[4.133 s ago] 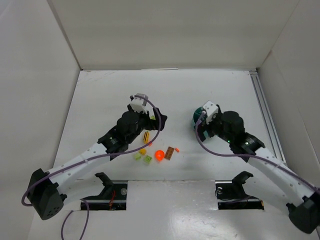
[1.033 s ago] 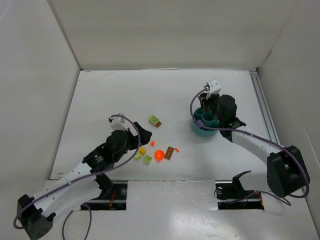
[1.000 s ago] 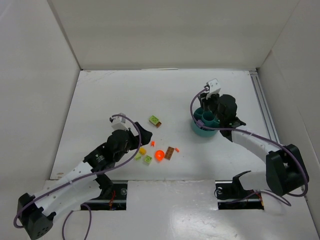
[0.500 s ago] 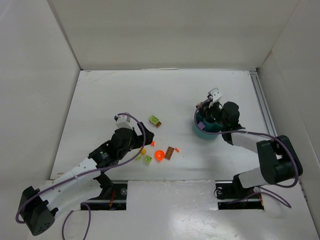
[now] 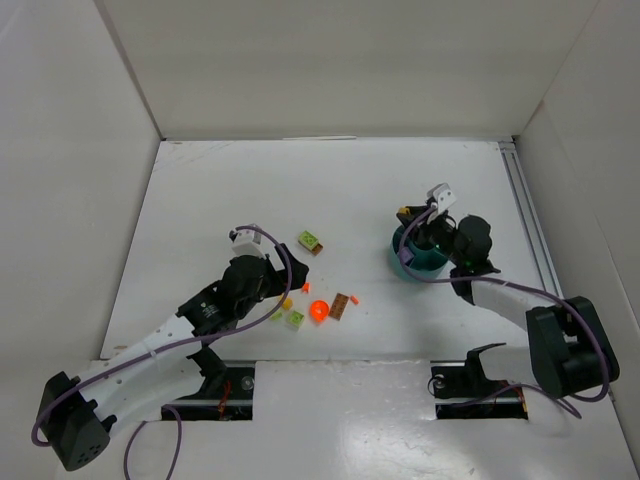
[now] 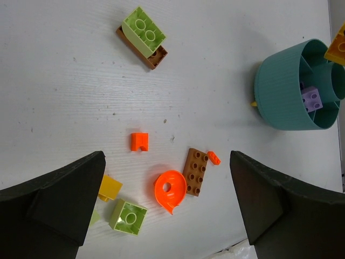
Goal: Sort the legos into containers by color
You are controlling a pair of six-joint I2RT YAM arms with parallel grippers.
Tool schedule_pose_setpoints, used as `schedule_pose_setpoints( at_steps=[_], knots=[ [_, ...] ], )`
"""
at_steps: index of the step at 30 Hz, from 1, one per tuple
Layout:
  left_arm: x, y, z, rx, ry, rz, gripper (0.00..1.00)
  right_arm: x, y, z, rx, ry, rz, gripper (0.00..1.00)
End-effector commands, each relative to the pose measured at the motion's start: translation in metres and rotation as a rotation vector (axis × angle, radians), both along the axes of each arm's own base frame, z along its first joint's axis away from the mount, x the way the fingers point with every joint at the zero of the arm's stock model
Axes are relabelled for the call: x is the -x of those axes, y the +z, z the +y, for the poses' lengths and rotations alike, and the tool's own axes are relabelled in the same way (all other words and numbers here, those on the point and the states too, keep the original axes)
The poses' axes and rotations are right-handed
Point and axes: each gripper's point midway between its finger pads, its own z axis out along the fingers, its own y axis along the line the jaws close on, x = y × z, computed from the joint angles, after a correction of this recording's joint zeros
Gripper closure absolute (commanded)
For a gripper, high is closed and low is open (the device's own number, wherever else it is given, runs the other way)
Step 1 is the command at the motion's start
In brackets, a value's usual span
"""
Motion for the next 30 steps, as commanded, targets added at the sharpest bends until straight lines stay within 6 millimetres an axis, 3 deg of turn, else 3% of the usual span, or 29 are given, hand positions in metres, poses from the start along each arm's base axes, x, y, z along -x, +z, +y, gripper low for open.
schedule_pose_setpoints(
  at_steps=[1, 5, 10, 19, 22, 28, 30],
  knots=[
    [-0.008, 0.025, -0.005, 0.036, -0.002, -0.055, 0.0, 0.001, 0.018, -0.005, 0.003, -0.011, -0.077, 0.8],
    [-0.007, 0.026, -0.004, 0.036, -0.002, -0.055, 0.0, 0.001, 0.012, -0.009, 0.008, -0.021, -0.059, 0.8],
    [-0.006, 0.031, -0.003, 0.05, -0.001, -0.07, 0.0, -0.003, 0.01, -0.004, 0.006, 0.017, -0.07, 0.78],
    [-0.005, 0.025, -0.002, 0.037, -0.002, -0.057, 0.0, -0.006, -0.011, 0.008, -0.014, 0.083, -0.034, 0.76],
    [-0.005, 0.025, -0.002, 0.037, -0.002, -0.057, 0.0, -0.002, -0.008, 0.008, -0.038, 0.083, -0.052, 0.75],
    [-0.006, 0.029, -0.001, 0.041, 0.007, -0.066, 0.0, 0.0, 0.001, 0.008, -0.048, 0.084, -0.064, 0.57],
    [-0.006, 0.027, 0.0, 0.034, 0.007, -0.06, 0.0, 0.003, 0.006, 0.006, -0.043, 0.073, -0.079, 0.55]
  ],
)
